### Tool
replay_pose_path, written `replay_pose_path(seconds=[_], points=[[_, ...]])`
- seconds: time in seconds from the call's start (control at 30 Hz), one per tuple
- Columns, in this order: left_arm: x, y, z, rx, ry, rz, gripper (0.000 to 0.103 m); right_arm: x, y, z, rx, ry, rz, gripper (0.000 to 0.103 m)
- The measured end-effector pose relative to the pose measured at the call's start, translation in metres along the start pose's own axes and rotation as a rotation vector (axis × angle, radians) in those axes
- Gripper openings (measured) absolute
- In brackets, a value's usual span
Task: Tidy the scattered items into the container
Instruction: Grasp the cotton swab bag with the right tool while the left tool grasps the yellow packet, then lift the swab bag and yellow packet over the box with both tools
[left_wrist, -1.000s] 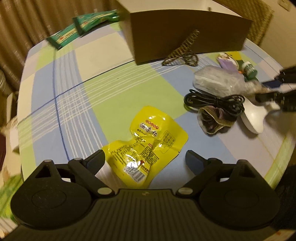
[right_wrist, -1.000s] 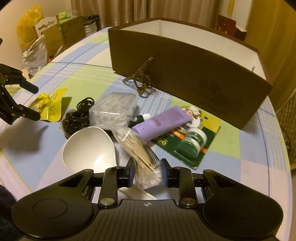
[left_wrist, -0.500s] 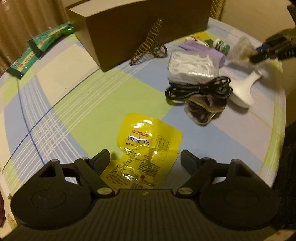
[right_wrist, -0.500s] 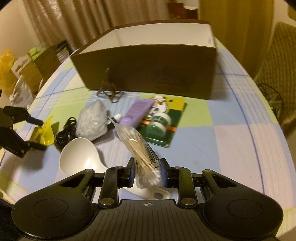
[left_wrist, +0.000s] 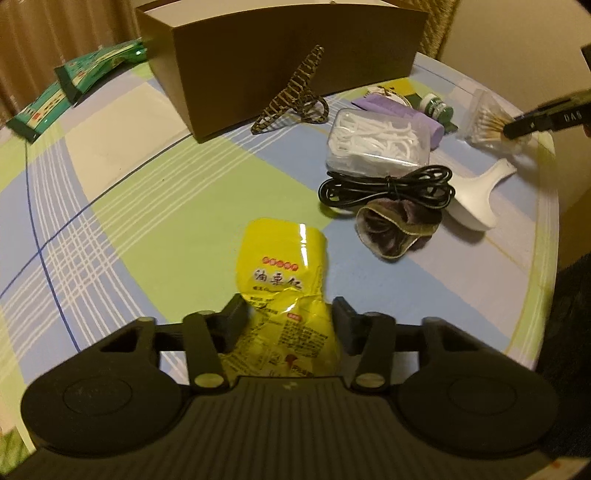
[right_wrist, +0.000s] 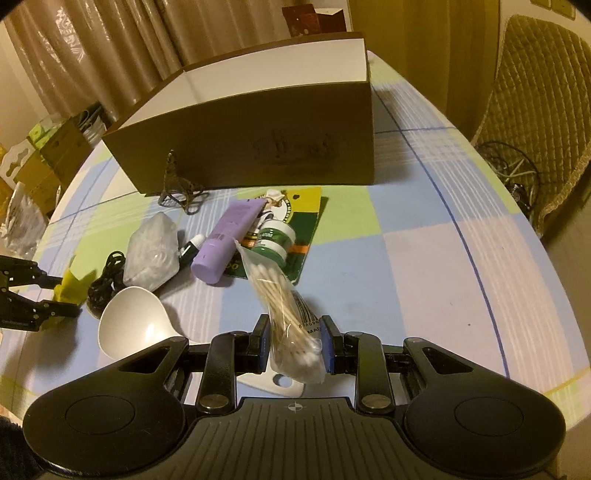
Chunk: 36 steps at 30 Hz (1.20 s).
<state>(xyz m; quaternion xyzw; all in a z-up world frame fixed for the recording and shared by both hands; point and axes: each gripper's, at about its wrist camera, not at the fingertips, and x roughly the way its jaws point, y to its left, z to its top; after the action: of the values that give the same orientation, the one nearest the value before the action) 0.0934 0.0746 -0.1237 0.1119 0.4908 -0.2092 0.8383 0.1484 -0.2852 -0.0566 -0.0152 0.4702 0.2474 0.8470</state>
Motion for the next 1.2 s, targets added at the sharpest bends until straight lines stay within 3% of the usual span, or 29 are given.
replay_pose_path(seconds=[0.43,0.7,0.87,0.97,1.07,1.2], points=[[-0.025,-0.011,0.013,-0.148,-0.03,0.052,0.039,-0.007,0.001,0.015,-0.017,-0.021,0.046,0.02],[-0.04,-0.024,0.037,-0.145,-0.073,0.073,0.039,-0.013,0.001,0.025,-0.052,-0.027,0.074,0.017],[-0.041,-0.033,0.049,-0.135,-0.091,0.071,0.039,0.001,0.007,0.019,-0.184,0.014,0.037,0.017],[-0.036,-0.037,0.052,-0.146,-0.083,0.069,0.04,0.017,0.013,0.012,-0.277,0.067,0.013,0.021],[-0.033,-0.04,0.052,-0.161,-0.073,0.069,0.04,0.028,0.016,0.009,-0.339,0.08,-0.007,0.039],[-0.033,-0.042,0.051,-0.17,-0.066,0.082,0.04,0.037,0.016,0.013,-0.369,0.082,0.013,0.041]])
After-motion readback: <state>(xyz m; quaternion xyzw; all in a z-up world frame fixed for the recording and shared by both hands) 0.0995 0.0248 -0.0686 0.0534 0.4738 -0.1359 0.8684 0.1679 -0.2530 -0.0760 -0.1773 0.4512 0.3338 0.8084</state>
